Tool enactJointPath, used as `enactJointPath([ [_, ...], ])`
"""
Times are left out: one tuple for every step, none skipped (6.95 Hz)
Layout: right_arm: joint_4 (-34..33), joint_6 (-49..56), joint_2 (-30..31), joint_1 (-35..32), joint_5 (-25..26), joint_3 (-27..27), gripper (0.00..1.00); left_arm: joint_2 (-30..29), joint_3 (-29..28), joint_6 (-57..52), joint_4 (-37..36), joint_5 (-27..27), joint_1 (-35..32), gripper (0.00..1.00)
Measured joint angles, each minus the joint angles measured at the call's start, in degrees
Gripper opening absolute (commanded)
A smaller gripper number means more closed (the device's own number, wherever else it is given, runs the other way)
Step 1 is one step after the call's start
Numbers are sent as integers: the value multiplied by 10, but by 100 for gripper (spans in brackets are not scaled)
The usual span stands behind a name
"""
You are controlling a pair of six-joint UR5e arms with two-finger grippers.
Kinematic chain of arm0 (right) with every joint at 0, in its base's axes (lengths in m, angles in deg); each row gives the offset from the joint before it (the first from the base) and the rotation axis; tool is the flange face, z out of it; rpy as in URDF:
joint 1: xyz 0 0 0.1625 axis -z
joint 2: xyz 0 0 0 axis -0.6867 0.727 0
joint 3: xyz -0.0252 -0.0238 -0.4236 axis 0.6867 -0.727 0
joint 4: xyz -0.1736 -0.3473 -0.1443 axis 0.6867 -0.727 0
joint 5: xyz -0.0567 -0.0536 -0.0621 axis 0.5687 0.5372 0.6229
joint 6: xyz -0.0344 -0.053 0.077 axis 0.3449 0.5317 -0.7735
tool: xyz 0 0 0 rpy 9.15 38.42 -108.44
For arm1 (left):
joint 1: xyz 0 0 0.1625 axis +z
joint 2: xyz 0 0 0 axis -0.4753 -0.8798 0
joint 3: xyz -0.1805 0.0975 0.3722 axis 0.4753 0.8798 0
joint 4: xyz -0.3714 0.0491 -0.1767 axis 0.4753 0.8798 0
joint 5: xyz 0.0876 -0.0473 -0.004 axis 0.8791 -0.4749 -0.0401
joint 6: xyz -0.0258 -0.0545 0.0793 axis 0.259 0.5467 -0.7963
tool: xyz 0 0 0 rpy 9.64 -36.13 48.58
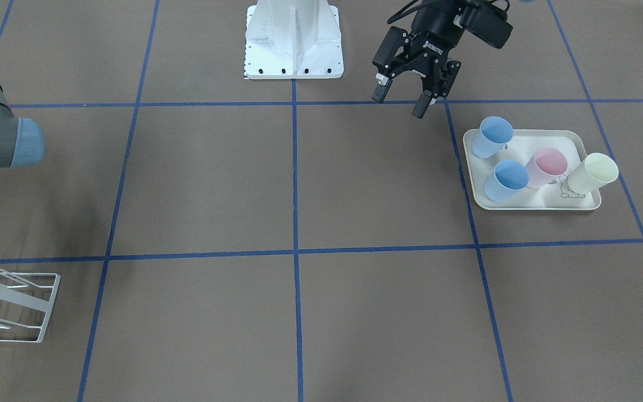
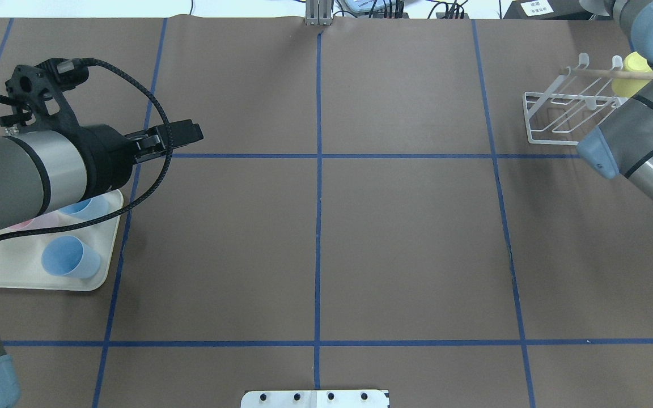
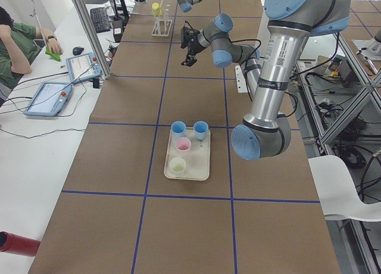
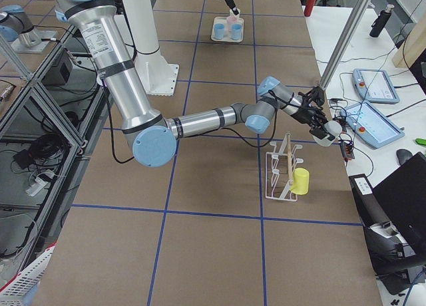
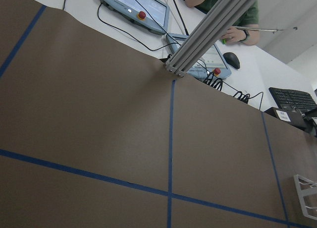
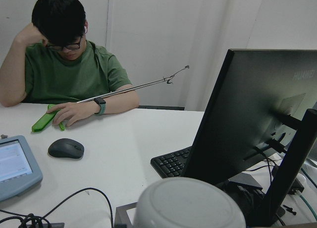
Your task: Transfer IKEA cup to right arm and place on rack
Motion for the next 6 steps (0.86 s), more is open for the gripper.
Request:
enactJointPath([
  [19, 7, 15, 4, -1, -1, 0, 1, 8, -13, -25, -12, -8, 100],
  [36, 9, 30, 8, -4, -1, 0, 1, 11, -18, -35, -22, -16, 100],
  [45, 10, 41, 11, -13, -1, 0, 2, 12, -20, -38, -26, -19, 100],
  [49, 11, 51, 12, -23, -1, 0, 2, 12, -20, -39, -28, -19, 100],
  [50, 12, 58, 12, -30, 0, 0, 2, 12, -20, -39, -29, -20, 100],
  [52, 17, 65, 12, -34, 1, 0, 2, 11, -20, -39, -29, -20, 100],
])
